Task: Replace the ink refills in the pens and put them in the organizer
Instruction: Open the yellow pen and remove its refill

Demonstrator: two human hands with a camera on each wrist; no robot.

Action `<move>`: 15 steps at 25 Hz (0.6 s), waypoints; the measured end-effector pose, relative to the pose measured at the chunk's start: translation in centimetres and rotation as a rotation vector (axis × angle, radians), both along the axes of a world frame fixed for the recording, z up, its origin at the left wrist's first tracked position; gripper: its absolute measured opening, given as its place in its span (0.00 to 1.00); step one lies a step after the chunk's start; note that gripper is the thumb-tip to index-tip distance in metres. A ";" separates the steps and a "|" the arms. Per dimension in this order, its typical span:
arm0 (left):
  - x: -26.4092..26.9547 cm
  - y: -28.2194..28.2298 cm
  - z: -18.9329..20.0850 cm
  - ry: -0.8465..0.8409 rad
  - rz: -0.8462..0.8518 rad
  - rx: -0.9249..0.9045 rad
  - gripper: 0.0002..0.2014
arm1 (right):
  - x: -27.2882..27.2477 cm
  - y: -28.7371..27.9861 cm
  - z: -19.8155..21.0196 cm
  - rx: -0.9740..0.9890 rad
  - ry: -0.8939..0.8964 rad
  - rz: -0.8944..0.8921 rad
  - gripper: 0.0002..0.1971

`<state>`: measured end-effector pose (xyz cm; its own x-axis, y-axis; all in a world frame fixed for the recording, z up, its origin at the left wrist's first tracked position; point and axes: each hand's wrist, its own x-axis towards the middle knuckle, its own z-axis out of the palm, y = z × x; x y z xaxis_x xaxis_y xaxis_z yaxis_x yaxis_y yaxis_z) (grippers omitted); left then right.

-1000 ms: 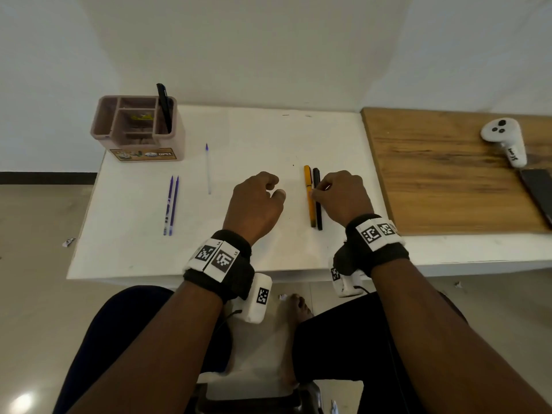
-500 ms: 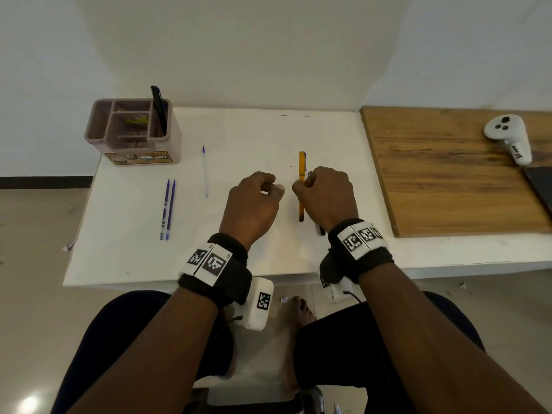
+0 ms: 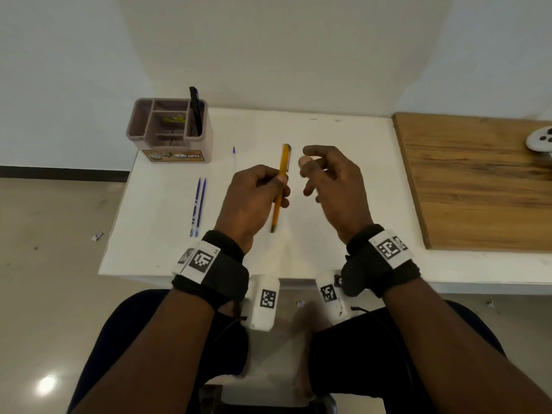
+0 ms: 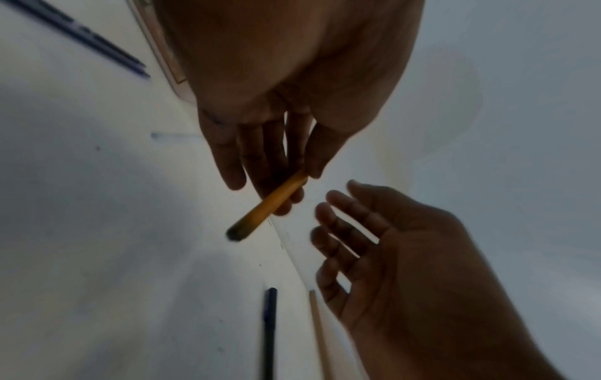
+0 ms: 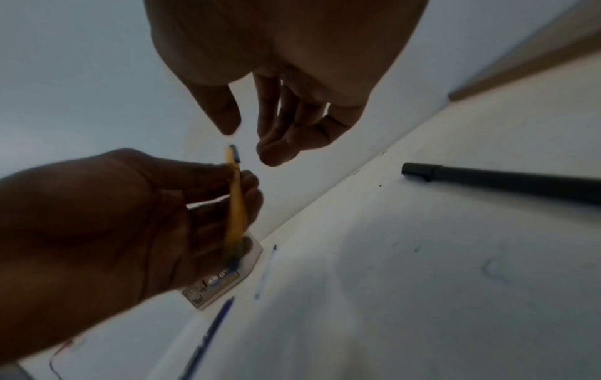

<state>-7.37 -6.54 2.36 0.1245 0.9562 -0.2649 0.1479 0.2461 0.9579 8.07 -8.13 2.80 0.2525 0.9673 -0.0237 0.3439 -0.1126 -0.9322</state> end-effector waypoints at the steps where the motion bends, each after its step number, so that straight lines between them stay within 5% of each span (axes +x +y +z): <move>1: 0.0 -0.1 -0.1 0.022 -0.019 0.008 0.10 | -0.1 0.2 0.3 -0.026 0.077 -0.020 0.11; 6: -0.2 -0.7 -0.2 -0.061 -0.001 0.039 0.14 | -1.5 1.2 0.0 -0.050 0.248 -0.003 0.15; 15: -1.1 -0.5 -0.4 -0.112 0.083 0.035 0.13 | -2.1 2.3 -0.6 -0.015 0.194 0.085 0.12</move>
